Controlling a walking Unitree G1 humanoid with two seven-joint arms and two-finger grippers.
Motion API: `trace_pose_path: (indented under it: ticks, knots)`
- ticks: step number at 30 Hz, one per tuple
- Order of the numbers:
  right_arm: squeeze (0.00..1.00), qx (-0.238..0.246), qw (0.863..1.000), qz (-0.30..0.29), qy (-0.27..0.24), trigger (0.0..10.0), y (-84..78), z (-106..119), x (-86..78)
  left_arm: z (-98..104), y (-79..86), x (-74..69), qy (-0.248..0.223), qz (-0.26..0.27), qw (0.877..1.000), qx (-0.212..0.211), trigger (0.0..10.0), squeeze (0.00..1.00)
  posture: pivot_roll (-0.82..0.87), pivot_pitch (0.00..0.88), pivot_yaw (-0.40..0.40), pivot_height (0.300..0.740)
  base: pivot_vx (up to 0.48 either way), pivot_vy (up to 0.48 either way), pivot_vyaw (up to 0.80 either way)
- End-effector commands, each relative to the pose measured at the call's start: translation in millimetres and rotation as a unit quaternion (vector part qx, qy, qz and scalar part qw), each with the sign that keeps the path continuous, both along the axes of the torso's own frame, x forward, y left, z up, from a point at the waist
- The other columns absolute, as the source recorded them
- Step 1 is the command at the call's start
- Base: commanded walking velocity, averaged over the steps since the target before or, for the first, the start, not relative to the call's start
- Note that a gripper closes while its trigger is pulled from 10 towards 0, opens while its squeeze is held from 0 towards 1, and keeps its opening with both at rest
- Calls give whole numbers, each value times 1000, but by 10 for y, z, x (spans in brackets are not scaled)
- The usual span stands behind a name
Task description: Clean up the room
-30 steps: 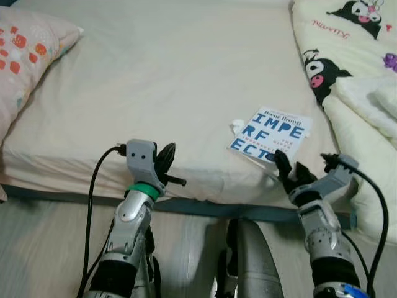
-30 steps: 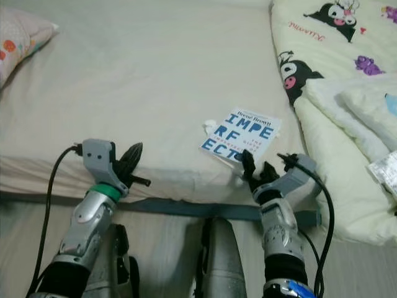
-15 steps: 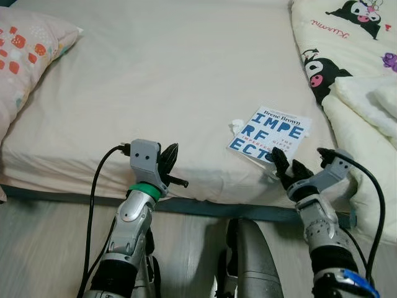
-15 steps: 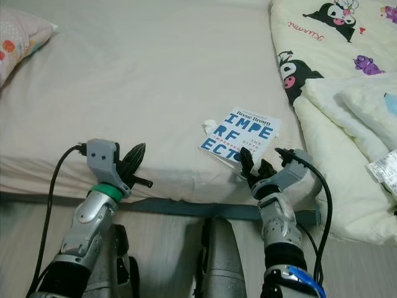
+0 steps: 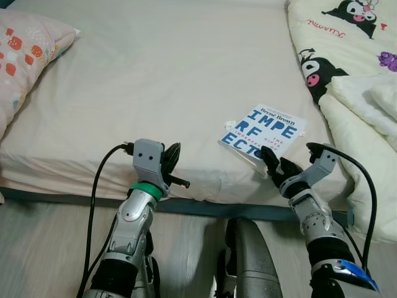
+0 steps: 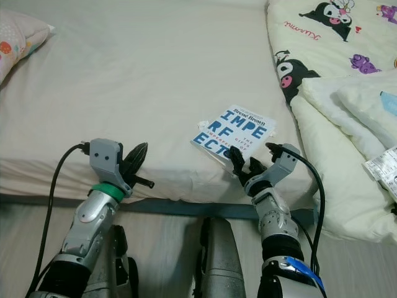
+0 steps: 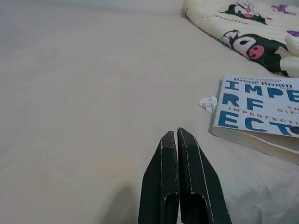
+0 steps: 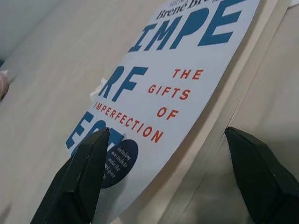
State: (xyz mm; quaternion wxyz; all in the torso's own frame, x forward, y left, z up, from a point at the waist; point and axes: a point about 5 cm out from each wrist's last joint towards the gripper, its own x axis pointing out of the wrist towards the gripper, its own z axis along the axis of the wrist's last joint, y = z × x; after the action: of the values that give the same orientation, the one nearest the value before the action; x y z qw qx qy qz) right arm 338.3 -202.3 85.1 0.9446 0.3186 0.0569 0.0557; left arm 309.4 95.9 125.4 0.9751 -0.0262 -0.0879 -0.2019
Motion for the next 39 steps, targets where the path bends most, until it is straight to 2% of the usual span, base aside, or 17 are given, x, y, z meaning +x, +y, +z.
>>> trace_pose_path:
  ticks: [1, 3, 5, 8, 9, 10, 11, 16, 19, 23, 25, 26, 28, 34, 39]
  knots:
    - [984, 17, 997, 24, 65, 10000, 132, -294, -137, -55, -32, -49, 2, -13, 1000, 12, 10000, 0, -16, 197, -8, 595, 0, 0, 0]
    - [984, 17, 997, 24, 65, 10000, 132, -294, -137, -55, -32, -49, 2, -13, 1000, 12, 10000, 0, -16, 197, -8, 595, 0, 0, 0]
    - [925, 35, 997, 10, 75, 10000, 119, -342, -177, -59, -46, -56, 0, -18, 1000, 17, 10000, 0, -15, 194, -9, 595, 0, 0, 0]
    - [902, 46, 996, -1, 80, 10000, 103, -371, -201, -62, -54, -58, -1, -20, 1000, 20, 10000, 0, -15, 193, -9, 595, 0, 0, 0]
    - [859, 60, 994, -16, 85, 10000, 82, -403, -225, -62, -64, -60, -2, -22, 1000, 22, 10000, 0, -15, 191, -8, 595, 0, 0, 0]
    - [859, 60, 994, -16, 85, 10000, 82, -403, -225, -62, -64, -60, -2, -22, 1000, 22, 10000, 0, -15, 191, -8, 595, 0, 0, 0]
    - [843, 89, 991, -36, 93, 10000, 52, -448, -251, -61, -77, -59, -3, -26, 999, 25, 10000, 0, -14, 186, -5, 595, 0, 0, 0]
    - [843, 118, 987, -38, 99, 10000, 50, -462, -248, -56, -83, -51, -5, -27, 999, 27, 10000, 0, -14, 185, -5, 595, 0, 0, 0]
    - [839, 132, 983, -34, 120, 10000, 60, -488, -240, -53, -85, -48, -7, -28, 999, 30, 10000, 0, -12, 181, -7, 595, 0, 0, 0]
    - [784, 118, 982, -24, 143, 10000, 72, -520, -241, -57, -87, -50, -7, -27, 999, 32, 10000, 0, -11, 176, -10, 595, 0, 0, 0]
    - [784, 117, 982, -23, 144, 10000, 75, -519, -238, -57, -86, -50, -7, -27, 999, 32, 10000, 0, -11, 176, -10, 595, 0, 0, 0]
    - [741, 116, 983, -21, 144, 10000, 78, -509, -227, -57, -82, -48, -7, -25, 999, 32, 10000, 0, -11, 176, -10, 595, 0, 0, 0]
    - [722, 115, 983, -19, 141, 10000, 83, -476, -195, -56, -76, -45, -7, -22, 999, 31, 10000, 0, -14, 174, -11, 595, 0, 0, 0]
    - [710, 116, 985, 1, 127, 10000, 146, -359, -80, -50, -75, -35, -8, -22, 999, 30, 10000, 0, -15, 179, -9, 595, 0, 0, 0]
    - [682, 113, 985, 13, 129, 10000, 185, -340, -49, -55, -101, -53, -6, -36, 999, 25, 10000, 0, -14, 183, -10, 595, 0, 0, 0]
